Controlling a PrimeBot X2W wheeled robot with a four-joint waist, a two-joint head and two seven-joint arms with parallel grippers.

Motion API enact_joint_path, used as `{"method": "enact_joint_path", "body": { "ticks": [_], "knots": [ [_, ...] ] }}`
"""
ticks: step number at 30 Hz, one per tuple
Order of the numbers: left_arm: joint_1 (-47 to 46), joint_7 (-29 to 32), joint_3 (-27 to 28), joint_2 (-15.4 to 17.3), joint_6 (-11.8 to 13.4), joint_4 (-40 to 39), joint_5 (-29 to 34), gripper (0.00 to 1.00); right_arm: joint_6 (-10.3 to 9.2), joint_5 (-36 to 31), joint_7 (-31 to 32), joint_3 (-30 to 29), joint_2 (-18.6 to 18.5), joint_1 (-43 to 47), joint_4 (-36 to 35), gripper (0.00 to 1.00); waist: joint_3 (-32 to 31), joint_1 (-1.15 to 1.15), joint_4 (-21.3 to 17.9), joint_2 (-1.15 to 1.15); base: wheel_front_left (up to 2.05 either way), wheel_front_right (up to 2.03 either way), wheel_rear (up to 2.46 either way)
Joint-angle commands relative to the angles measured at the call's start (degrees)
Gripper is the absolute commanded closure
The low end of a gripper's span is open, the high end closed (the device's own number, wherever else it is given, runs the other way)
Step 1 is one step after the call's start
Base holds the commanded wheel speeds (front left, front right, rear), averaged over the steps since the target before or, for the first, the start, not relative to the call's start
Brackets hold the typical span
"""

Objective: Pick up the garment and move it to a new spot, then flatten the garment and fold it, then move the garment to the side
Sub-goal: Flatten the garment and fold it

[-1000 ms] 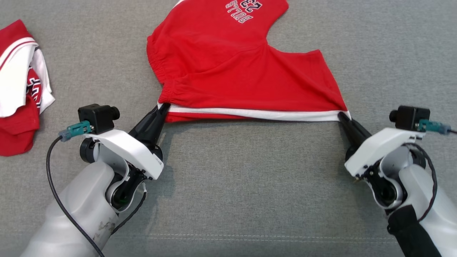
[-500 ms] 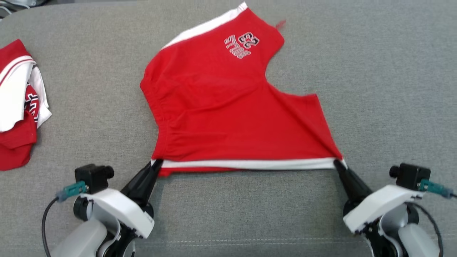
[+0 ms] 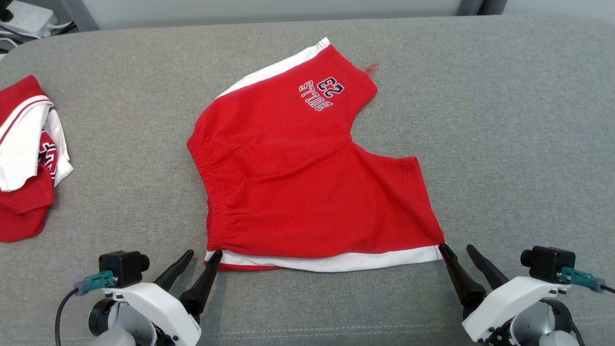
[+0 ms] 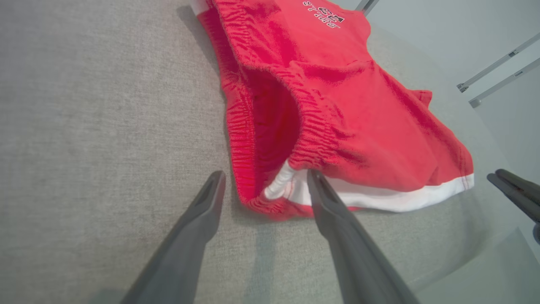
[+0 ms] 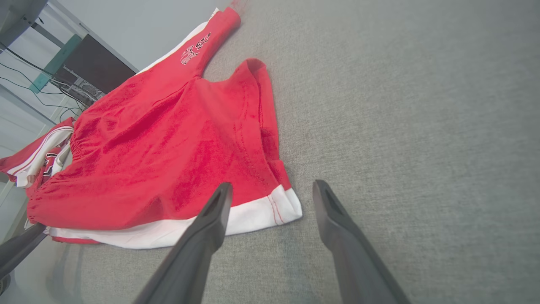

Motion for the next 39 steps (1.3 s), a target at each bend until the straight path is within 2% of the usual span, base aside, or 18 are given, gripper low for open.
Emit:
{"method": "enact_joint_path", "body": {
  "ticks": [1, 5, 6, 7, 11, 13, 16, 18, 22, 28, 32, 39],
  "knots": [
    [-0.3, -0.3, 2.0, 2.8, 1.4, -1.7, 0.6, 0.0, -0.14, -1.1, 0.2, 0.4, -0.4, 0.7, -2.0, 0.0, -0.9, 0.0, 0.3, 0.0, 0.0, 0.0, 0.0],
    [1.3, -2.3, 3.3, 4.2, 4.9, -4.5, 1.4, 0.0, -0.14, -2.6, -0.7, -0.9, -0.7, 1.5, -3.5, 0.0, -2.5, 0.0, 0.3, 0.0, 0.0, 0.0, 0.0],
    [1.6, -3.2, 4.1, 4.7, 6.3, -5.5, 1.9, 0.0, -0.14, -3.3, -1.4, -1.4, -0.9, 1.6, -4.0, 0.0, -2.9, 0.0, 0.4, 0.0, 0.0, 0.0, 0.0],
    [2.1, -4.9, 5.9, 5.6, 9.5, -7.6, 3.3, 0.0, -0.14, -5.0, -2.9, -2.6, -1.3, 1.7, -5.2, 0.0, -3.7, 0.0, 0.7, 0.0, 0.0, 0.0, 0.0],
    [2.2, -6.7, 10.7, 6.9, 15.6, -12.3, 7.8, 0.0, -0.14, -11.1, -6.9, -4.6, -2.3, 1.1, -7.6, 0.0, -5.5, 0.0, 1.3, 0.0, 0.0, 0.0, 0.0],
    [1.8, -7.0, 13.1, 7.2, 18.0, -14.7, 11.0, 0.0, -0.14, -14.9, -9.5, -5.2, -2.8, 0.4, -8.8, 0.0, -6.4, 0.0, 1.6, 0.0, 0.0, 0.0, 0.0],
    [1.4, -7.1, 16.8, 6.3, 19.7, -17.3, 15.4, 0.0, -0.14, -20.6, -13.9, -5.2, -3.6, -1.0, -9.8, 0.0, -8.0, 0.0, 2.0, 0.0, 0.0, 0.0, 0.0],
    [1.6, -7.1, 17.8, 5.7, 19.8, -17.5, 16.5, 0.0, -0.14, -22.4, -15.6, -5.1, -3.8, -1.4, -10.1, 0.0, -8.6, 0.0, 2.0, 0.0, 0.0, 0.0, 0.0],
    [2.6, -7.1, 23.4, 2.0, 18.9, -16.0, 20.4, 0.0, -0.14, -27.0, -19.9, -4.2, -4.1, -2.3, -9.9, 0.0, -10.5, 0.0, 2.3, 0.0, 0.0, 0.0, 0.0],
    [8.2, -7.1, 29.6, -3.8, 14.9, -12.2, 27.3, 0.0, -0.14, -29.4, -21.6, -4.6, -3.8, -0.4, -6.6, 0.0, -12.7, 0.0, 3.0, 0.0, 0.0, 0.0, 0.0],
    [13.4, -7.1, 31.9, -5.8, 11.9, -11.0, 31.8, 0.0, -0.14, -29.7, -21.9, -5.5, -2.7, 2.3, -4.5, 0.0, -13.7, 0.0, 3.1, 0.0, 0.0, 0.0, 0.0],
    [20.6, -7.1, 32.9, -8.7, 9.8, -13.6, 37.5, 0.0, -0.14, -30.1, -22.1, -7.0, -0.8, 7.1, -3.4, 0.0, -15.5, 0.0, 3.1, 0.0, 0.0, 0.0, 0.0]
  ]
}}
